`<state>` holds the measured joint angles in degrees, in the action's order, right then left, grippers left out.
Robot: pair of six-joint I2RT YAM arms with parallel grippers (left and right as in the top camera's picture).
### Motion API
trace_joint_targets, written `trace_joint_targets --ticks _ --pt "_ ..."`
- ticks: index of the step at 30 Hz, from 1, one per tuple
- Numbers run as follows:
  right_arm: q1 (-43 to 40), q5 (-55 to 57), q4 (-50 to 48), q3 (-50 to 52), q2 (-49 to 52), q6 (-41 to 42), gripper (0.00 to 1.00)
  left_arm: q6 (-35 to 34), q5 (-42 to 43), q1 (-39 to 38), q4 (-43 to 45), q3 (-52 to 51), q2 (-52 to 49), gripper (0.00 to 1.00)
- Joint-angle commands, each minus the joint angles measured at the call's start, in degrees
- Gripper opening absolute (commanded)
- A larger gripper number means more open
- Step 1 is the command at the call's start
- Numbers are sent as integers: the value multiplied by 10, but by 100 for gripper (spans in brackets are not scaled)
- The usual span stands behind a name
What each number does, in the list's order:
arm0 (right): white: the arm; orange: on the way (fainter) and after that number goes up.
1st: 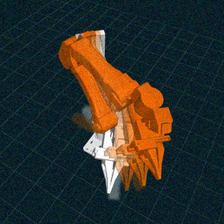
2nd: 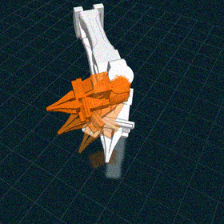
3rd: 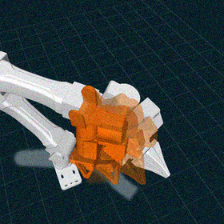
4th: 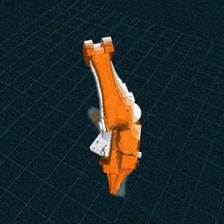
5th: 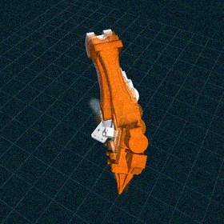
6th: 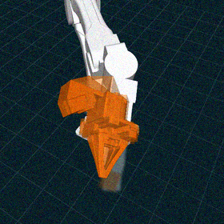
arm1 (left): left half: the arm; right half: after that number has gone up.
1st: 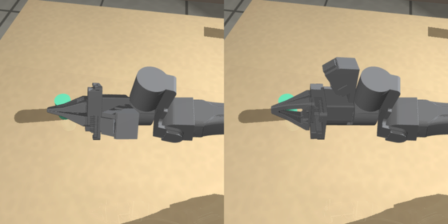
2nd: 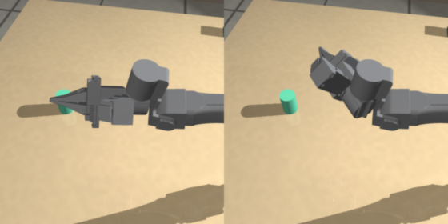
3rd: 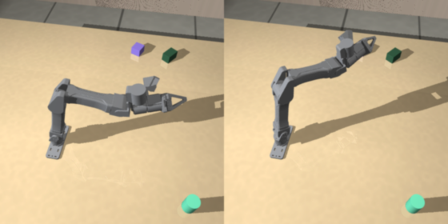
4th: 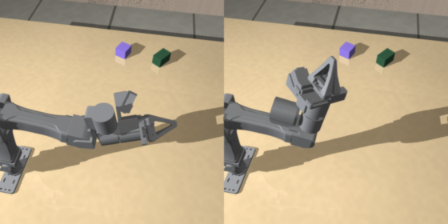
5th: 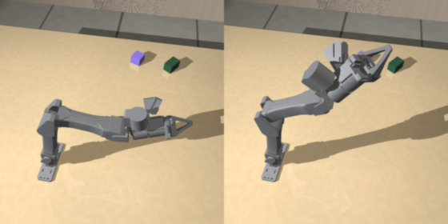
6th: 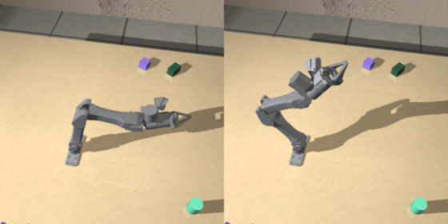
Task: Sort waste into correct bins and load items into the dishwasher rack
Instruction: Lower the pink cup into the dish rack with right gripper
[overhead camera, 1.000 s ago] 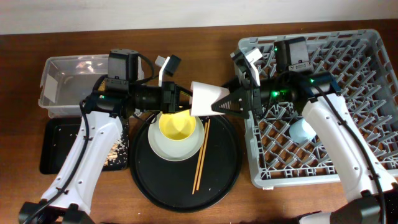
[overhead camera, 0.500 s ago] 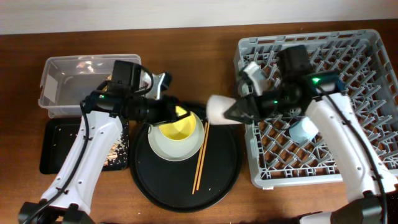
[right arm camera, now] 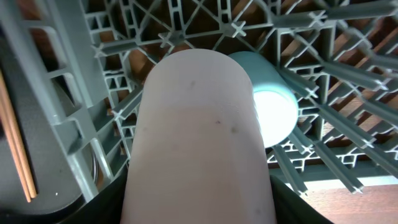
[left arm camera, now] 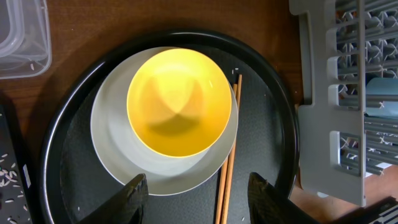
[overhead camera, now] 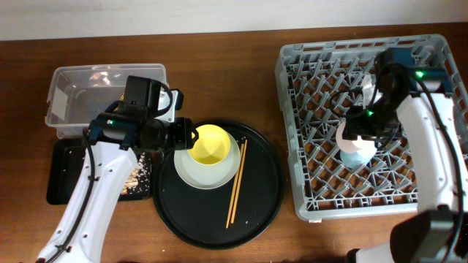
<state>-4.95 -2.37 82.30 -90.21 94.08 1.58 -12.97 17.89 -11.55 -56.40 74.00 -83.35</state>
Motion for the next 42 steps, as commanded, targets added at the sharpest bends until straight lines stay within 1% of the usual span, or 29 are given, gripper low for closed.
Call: trace_joint_targets --ticks 1,4,8,10,17,18,19,20,22,28,30,31,32,34,35,36,37,40,42 --pt "-3 -18 0 -7 38 2 52 11 -6 2 -3 1 8 51" --pt "-3 -19 -9 -7 57 2 52 11 -6 2 -3 1 8 51" --pt "-3 -19 -17 -7 58 2 52 11 -6 2 -2 1 8 51" --pt "-3 -19 -22 -7 58 2 56 11 -6 2 -2 1 8 51" --pt "-2 -50 -42 31 59 2 59 11 -6 2 -3 1 8 51" --pt "-2 -50 -41 31 59 2 79 11 -6 2 -3 1 8 51" --pt "-2 -50 -41 31 59 2 86 11 -6 2 -3 1 8 51" --pt "-2 -50 -41 31 59 2 91 11 -6 2 -3 1 8 51" --pt "-2 -60 -41 31 59 2 93 11 -6 2 -3 1 8 51" --pt "-2 -65 -37 31 59 2 93 11 -6 2 -3 1 8 52" --pt "-2 -65 -27 30 59 2 88 11 -6 2 -3 1 8 52" --pt "-2 -65 -9 30 56 2 79 11 -6 2 -3 1 8 52" --pt "-2 -64 10 30 53 -3 64 11 -6 2 -5 1 8 52" --pt "-3 -58 32 31 52 -7 27 11 -6 2 -8 1 8 51" --pt "-3 -58 31 31 52 -6 16 11 -6 2 -10 1 8 52" --pt "-3 -60 25 31 53 -6 12 11 -6 2 -13 1 8 51" --pt "-3 -61 23 31 55 -6 11 11 -6 2 -16 1 8 51" --pt "-3 -61 7 56 57 -6 11 11 -6 2 -16 1 8 52" --pt "-3 -61 -23 72 57 -6 11 11 -6 2 -16 1 8 51"
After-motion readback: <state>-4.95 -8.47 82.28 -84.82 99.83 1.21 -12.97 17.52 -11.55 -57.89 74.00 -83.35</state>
